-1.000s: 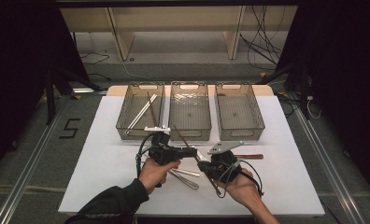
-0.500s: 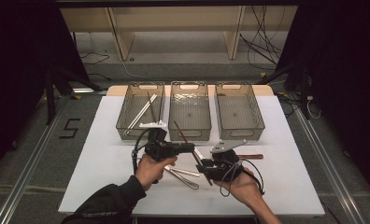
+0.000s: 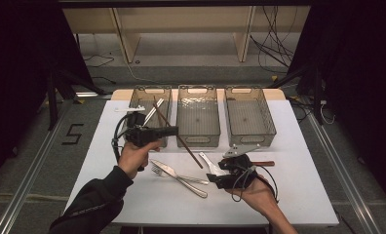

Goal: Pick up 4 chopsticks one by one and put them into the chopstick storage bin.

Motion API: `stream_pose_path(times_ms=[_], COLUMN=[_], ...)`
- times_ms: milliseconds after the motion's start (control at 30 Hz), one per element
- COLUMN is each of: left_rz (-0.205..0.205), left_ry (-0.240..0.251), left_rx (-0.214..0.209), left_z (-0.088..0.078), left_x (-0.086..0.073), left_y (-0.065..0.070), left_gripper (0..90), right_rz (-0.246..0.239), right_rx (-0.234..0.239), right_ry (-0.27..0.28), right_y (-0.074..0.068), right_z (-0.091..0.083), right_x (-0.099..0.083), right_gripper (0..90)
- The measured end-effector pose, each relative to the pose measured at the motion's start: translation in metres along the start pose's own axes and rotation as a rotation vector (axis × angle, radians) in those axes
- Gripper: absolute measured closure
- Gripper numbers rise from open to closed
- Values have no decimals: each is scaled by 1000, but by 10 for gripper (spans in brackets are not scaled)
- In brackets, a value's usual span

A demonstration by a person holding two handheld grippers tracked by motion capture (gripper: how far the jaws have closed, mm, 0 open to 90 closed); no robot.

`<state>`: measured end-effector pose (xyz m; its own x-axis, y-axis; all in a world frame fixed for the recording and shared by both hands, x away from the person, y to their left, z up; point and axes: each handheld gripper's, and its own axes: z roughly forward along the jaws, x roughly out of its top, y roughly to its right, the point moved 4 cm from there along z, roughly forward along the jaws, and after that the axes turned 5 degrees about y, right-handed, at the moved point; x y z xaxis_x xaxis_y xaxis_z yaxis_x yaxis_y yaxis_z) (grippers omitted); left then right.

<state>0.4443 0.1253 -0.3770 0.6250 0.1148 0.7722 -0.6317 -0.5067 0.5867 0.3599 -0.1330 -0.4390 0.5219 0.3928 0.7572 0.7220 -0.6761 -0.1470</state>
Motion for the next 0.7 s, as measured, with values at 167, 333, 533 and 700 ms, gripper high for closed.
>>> stream_pose_path(times_ms=[167, 333, 533, 700], left_rz=[-13, -17, -16, -5], left_ry=[33, 65, 87, 81], left_rx=[22, 49, 87, 131], left_z=[-16, -30, -41, -46], left_x=[17, 31, 47, 63], left_y=[-9, -18, -29, -37], left_gripper=[846, 845, 845, 845], right_rz=[1, 2, 7, 3], right_rx=[-8, -8, -15, -18], right_ry=[-15, -25, -23, -21], right_y=[1, 1, 2, 2], right_z=[2, 3, 3, 2], right_x=[-2, -3, -3, -3], right_gripper=[370, 363, 347, 335])
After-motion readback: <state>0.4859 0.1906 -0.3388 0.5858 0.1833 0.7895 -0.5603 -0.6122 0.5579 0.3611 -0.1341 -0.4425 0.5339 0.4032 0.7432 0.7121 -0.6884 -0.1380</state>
